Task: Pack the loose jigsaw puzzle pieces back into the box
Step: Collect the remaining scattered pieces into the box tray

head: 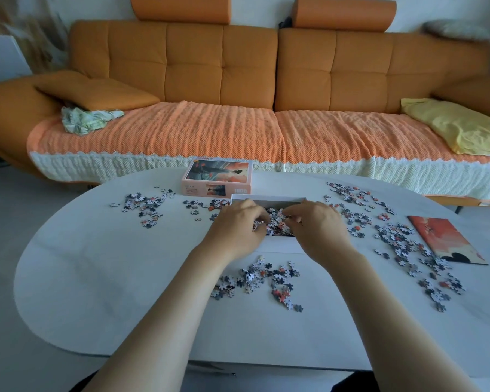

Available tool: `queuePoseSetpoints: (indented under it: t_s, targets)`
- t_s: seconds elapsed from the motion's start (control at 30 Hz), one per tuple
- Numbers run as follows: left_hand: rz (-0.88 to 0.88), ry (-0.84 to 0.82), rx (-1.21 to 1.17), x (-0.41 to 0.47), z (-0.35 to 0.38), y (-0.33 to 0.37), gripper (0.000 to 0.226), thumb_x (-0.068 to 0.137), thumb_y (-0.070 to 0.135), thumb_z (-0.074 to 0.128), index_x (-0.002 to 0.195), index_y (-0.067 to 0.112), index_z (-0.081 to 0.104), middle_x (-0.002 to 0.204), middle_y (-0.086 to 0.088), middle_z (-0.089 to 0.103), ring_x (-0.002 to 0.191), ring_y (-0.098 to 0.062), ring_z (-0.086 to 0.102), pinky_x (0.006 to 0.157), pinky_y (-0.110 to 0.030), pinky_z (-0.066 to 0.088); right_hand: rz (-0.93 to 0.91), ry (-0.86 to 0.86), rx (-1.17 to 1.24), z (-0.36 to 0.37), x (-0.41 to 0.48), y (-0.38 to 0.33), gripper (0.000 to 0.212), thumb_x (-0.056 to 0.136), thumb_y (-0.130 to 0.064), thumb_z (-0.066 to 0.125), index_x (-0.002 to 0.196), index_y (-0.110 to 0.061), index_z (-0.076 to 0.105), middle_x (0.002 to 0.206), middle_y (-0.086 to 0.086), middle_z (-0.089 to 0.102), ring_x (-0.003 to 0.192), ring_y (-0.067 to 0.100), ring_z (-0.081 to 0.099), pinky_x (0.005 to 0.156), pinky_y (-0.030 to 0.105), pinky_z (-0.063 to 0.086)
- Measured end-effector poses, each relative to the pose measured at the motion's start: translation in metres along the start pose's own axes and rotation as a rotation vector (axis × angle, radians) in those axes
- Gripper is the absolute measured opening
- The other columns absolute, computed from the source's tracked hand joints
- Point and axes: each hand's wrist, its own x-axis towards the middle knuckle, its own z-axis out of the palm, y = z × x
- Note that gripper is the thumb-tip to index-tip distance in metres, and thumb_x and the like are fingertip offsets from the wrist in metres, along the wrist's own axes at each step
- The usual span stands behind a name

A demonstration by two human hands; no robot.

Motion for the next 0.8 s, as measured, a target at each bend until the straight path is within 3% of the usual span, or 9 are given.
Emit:
queuePoseSetpoints:
  t_s: [0.1, 0.17, 0.27, 0.33, 0.47, 0.57, 0.63, 0.7, 0.8]
  targets:
    - [0.005, -0.125, 0.061, -0.007, 0.003, 0.001, 0.028, 0.098, 0.033, 0.046, 0.116, 0.027, 0.066, 0.117, 0.008, 0.057, 0.112, -0.015, 0.047, 0.099, -0.036, 0.036, -0.051, -0.047, 0.048, 0.001, -0.006, -0.002, 0.015, 0.091, -0.032, 0.059, 0.094, -0.031, 0.074, 0.079, -0.015, 0.070, 0.081, 0.017, 0.062, 0.074, 0.029, 0.046]
    - [0.026, -0.167, 0.105, -0.010, 0.004, 0.001, 0.032, 0.098, 0.035, 0.045, 0.124, 0.028, 0.063, 0.118, 0.007, 0.057, 0.113, -0.016, 0.046, 0.100, -0.036, 0.034, -0.122, -0.132, 0.047, 0.002, -0.011, -0.005, 0.025, 0.095, -0.043, 0.051, 0.092, -0.032, 0.073, 0.072, -0.015, 0.063, 0.073, 0.014, 0.057, 0.064, 0.027, 0.040]
    - [0.046, -0.113, 0.045, -0.015, 0.004, 0.000, 0.034, 0.097, 0.033, 0.049, 0.127, 0.025, 0.062, 0.125, 0.007, 0.057, 0.117, -0.015, 0.047, 0.104, -0.038, 0.035, -0.169, -0.206, -0.013, 0.007, -0.015, -0.003, 0.033, 0.097, -0.049, 0.042, 0.103, -0.033, 0.070, 0.087, -0.010, 0.068, 0.083, 0.014, 0.059, 0.084, 0.036, 0.043]
    - [0.059, -0.048, 0.019, -0.019, 0.001, 0.001, 0.032, 0.095, 0.030, 0.054, 0.125, 0.023, 0.063, 0.126, 0.009, 0.056, 0.120, -0.013, 0.045, 0.106, -0.035, 0.034, -0.167, -0.179, 0.041, 0.007, -0.017, 0.000, 0.027, 0.096, -0.044, 0.046, 0.106, -0.033, 0.069, 0.096, -0.013, 0.068, 0.091, 0.013, 0.060, 0.088, 0.038, 0.045]
    - [0.149, 0.117, 0.036, -0.031, -0.008, 0.006, 0.012, 0.089, 0.021, 0.061, 0.099, 0.022, 0.068, 0.101, 0.011, 0.057, 0.099, -0.011, 0.050, 0.083, -0.028, 0.043, -0.225, -0.067, 0.122, -0.005, -0.026, -0.003, 0.020, 0.091, -0.025, 0.059, 0.105, -0.028, 0.072, 0.095, -0.012, 0.065, 0.088, 0.010, 0.059, 0.080, 0.030, 0.050]
    - [0.136, 0.051, 0.021, -0.046, -0.013, 0.015, 0.008, 0.090, 0.025, 0.060, 0.095, 0.026, 0.066, 0.096, 0.017, 0.052, 0.086, -0.004, 0.048, 0.068, -0.023, 0.039, -0.213, -0.111, 0.185, -0.016, -0.038, -0.009, 0.024, 0.088, -0.017, 0.057, 0.099, -0.029, 0.074, 0.085, -0.019, 0.059, 0.071, 0.001, 0.056, 0.070, 0.022, 0.048]
    - [0.104, -0.074, 0.035, -0.054, -0.008, 0.016, 0.020, 0.092, 0.031, 0.057, 0.109, 0.029, 0.066, 0.109, 0.016, 0.054, 0.100, -0.005, 0.050, 0.078, -0.026, 0.044, -0.188, -0.234, 0.116, -0.018, -0.047, -0.010, 0.026, 0.088, -0.020, 0.056, 0.104, -0.032, 0.072, 0.093, -0.021, 0.060, 0.075, 0.000, 0.055, 0.073, 0.020, 0.046]
    - [0.076, -0.207, 0.064, -0.060, -0.001, 0.013, 0.038, 0.093, 0.041, 0.054, 0.128, 0.029, 0.059, 0.128, 0.014, 0.050, 0.121, -0.006, 0.042, 0.099, -0.030, 0.041, -0.140, -0.363, 0.001, -0.015, -0.054, -0.010, 0.031, 0.088, -0.024, 0.055, 0.115, -0.032, 0.068, 0.112, -0.013, 0.059, 0.095, 0.009, 0.059, 0.085, 0.026, 0.048]
    - [0.076, -0.309, 0.085, -0.066, 0.008, 0.014, 0.053, 0.089, 0.052, 0.057, 0.137, 0.029, 0.052, 0.134, 0.012, 0.045, 0.126, -0.008, 0.035, 0.107, -0.032, 0.034, -0.095, -0.476, -0.016, -0.009, -0.062, -0.010, 0.036, 0.087, -0.015, 0.051, 0.116, -0.027, 0.068, 0.116, -0.003, 0.053, 0.108, 0.019, 0.056, 0.091, 0.030, 0.047]
